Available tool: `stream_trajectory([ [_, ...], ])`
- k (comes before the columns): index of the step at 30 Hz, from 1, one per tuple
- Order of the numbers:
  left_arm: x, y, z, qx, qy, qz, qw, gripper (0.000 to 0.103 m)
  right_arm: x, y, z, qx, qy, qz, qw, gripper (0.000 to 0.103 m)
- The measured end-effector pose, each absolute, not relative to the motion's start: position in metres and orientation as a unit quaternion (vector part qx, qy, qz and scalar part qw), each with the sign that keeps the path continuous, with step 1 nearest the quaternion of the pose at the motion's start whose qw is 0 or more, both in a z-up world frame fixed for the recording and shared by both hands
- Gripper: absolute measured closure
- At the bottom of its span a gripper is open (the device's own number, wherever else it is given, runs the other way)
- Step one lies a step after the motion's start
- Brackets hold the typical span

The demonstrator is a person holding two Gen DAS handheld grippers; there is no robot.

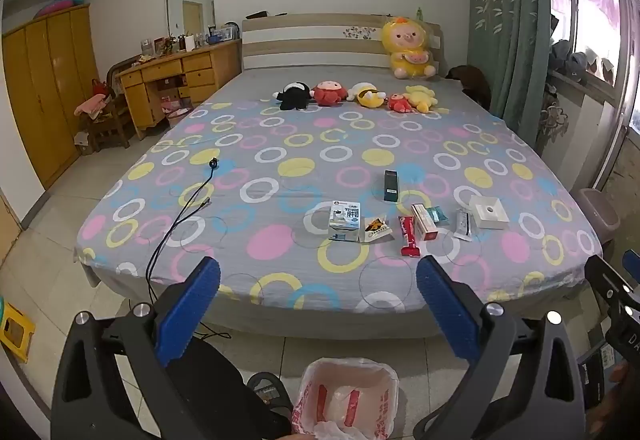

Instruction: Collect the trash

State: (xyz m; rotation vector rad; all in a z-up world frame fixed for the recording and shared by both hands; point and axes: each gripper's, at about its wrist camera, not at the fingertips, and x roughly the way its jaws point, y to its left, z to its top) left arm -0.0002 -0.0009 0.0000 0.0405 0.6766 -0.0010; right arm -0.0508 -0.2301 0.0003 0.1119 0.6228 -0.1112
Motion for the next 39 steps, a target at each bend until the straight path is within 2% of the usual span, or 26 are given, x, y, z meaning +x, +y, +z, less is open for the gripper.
stream_trajectory([
  [39,-0.001,0.002,-0.009,0.013,0.338,-0.002,0.941,0.007,-0.05,-0.226,-0.006,0.053,0.311,-0.054,0.947,0.006],
])
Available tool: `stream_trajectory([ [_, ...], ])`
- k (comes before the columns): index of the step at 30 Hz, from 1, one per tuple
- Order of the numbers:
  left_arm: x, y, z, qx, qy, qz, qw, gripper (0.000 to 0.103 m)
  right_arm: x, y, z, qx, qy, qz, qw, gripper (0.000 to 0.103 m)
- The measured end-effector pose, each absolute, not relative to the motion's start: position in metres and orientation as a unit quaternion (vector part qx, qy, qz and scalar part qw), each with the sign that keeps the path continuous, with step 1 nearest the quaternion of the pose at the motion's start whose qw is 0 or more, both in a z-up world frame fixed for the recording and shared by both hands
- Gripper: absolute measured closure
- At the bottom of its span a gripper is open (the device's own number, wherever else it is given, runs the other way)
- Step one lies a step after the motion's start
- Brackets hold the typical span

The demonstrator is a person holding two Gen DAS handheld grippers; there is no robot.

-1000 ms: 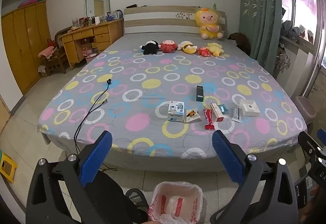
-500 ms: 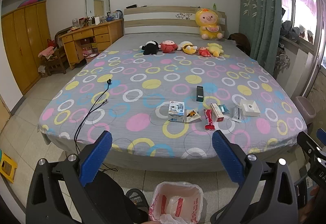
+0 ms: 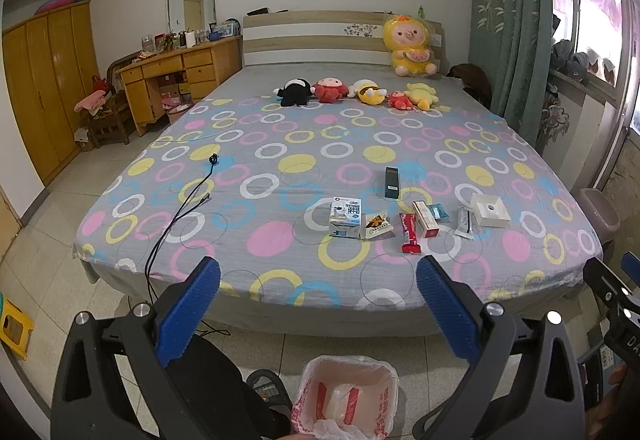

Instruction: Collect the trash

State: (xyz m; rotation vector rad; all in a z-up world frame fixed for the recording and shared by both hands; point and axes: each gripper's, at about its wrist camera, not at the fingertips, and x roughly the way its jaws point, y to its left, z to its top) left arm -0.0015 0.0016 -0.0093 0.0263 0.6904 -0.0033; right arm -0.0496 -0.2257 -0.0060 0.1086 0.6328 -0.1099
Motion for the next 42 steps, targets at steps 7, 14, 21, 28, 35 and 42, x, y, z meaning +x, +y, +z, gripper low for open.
stream_trajectory([
  [7,-0.0014,0.0021,-0.0068,0.013,0.339,-0.002,0.941,0.007,-0.0496,-0.2249,-0.0061,0.053,0.311,-0.054,0.947,0.006],
  [14,0.0014,0.0004,-0.006,0.014,0.339,-0.002,0.941,0.007,-0.0498,-0.225,-0.006,0.055,0.311,-0.054,0.947,0.006],
  [21,0.0009,0.0001,-0.006,0.016,0.339,-0.003,0.941,0.007,-0.05,-0.225,-0.0074,0.055,0.311,-0.054,0.947,0.006],
  [28,0.001,-0.0005,-0.0059,0.012,0.341,-0.005,0.94,0.007,-0.0499,-0.2249,-0.0078,0.055,0.311,-0.054,0.947,0.006],
  [35,0.001,-0.001,-0.0059,0.013,0.34,-0.005,0.94,0.007,-0.0499,-0.2238,-0.0084,0.054,0.311,-0.054,0.947,0.006],
  [42,0.001,-0.0018,-0.0057,0.014,0.34,-0.004,0.94,0.007,-0.0497,-0.2239,-0.0087,0.055,0.311,-0.055,0.947,0.006],
])
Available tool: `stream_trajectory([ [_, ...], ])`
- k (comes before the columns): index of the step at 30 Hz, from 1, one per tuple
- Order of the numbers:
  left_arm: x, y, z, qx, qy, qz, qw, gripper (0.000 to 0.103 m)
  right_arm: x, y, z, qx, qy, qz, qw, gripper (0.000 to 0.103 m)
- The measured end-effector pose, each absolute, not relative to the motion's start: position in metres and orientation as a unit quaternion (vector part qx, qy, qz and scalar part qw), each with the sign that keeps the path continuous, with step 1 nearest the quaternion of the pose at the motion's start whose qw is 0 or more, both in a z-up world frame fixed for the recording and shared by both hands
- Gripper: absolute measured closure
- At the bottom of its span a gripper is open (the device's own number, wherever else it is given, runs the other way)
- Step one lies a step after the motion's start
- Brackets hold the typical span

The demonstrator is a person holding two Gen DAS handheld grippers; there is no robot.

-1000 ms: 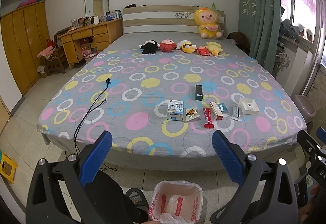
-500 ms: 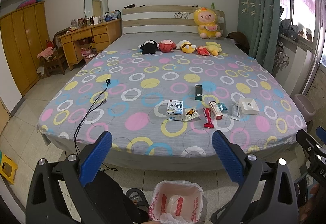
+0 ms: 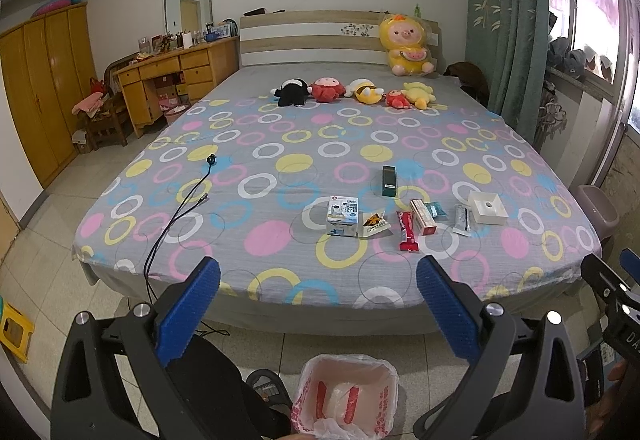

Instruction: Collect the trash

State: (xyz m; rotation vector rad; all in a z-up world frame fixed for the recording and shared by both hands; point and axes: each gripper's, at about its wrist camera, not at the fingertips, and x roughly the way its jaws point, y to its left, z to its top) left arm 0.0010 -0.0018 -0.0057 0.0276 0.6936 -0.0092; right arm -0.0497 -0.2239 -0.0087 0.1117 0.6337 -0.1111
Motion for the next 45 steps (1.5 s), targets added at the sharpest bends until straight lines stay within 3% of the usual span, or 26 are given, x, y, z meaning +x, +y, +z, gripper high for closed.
stream_trajectory([
  [19,0.012,0.001,-0.02,0.018,0.345,-0.014,0.938,0.007,-0.046,-0.232,-0.018,0.041,0.316,-0.062,0.946,0.006],
  [34,0.14,-0.004,-0.074,0.027,0.405,-0.017,0.914,0.007,0.051,-0.302,-0.035,0.024,0.364,-0.078,0.928,0.006],
  [45,0.247,-0.044,-0.135,0.054,0.445,-0.026,0.893,0.007,0.166,-0.36,-0.096,0.051,0.437,-0.067,0.895,0.006],
])
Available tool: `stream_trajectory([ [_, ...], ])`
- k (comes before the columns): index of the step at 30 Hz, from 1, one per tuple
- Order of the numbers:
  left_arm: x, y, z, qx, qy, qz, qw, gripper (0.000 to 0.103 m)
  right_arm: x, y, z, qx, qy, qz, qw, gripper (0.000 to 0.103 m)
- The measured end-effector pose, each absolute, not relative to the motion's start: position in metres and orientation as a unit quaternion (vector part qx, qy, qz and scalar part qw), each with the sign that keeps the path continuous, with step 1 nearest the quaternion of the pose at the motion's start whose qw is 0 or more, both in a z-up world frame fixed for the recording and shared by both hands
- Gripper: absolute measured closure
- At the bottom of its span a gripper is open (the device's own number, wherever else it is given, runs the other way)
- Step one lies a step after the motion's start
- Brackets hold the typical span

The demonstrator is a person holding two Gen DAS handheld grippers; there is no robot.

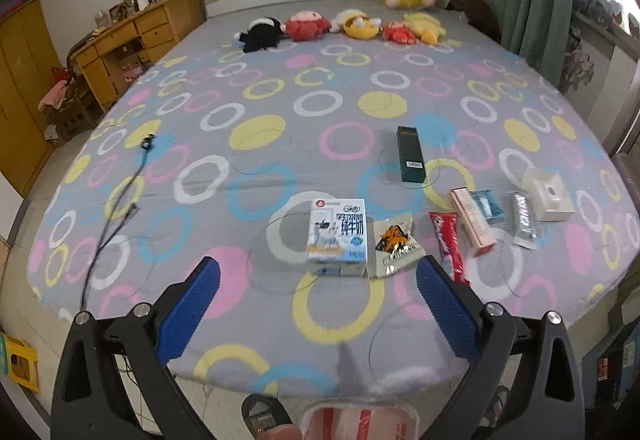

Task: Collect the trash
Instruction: 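Move the left tool to the milk carton while the right tool approaches the white tray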

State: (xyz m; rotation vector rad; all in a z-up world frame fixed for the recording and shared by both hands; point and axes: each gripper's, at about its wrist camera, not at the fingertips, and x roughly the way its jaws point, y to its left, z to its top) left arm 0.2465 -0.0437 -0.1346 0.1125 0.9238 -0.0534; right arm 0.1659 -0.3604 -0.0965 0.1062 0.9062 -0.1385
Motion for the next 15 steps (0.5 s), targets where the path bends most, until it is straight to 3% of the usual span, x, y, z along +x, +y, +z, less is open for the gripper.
stream_trajectory([
  [15,0.341,-0.06,-0.237,0.081,0.488,-0.032,0.868,0.007,0.286,-0.389,-0.208,0.058,0.465,-0.047,0.882,0.006],
])
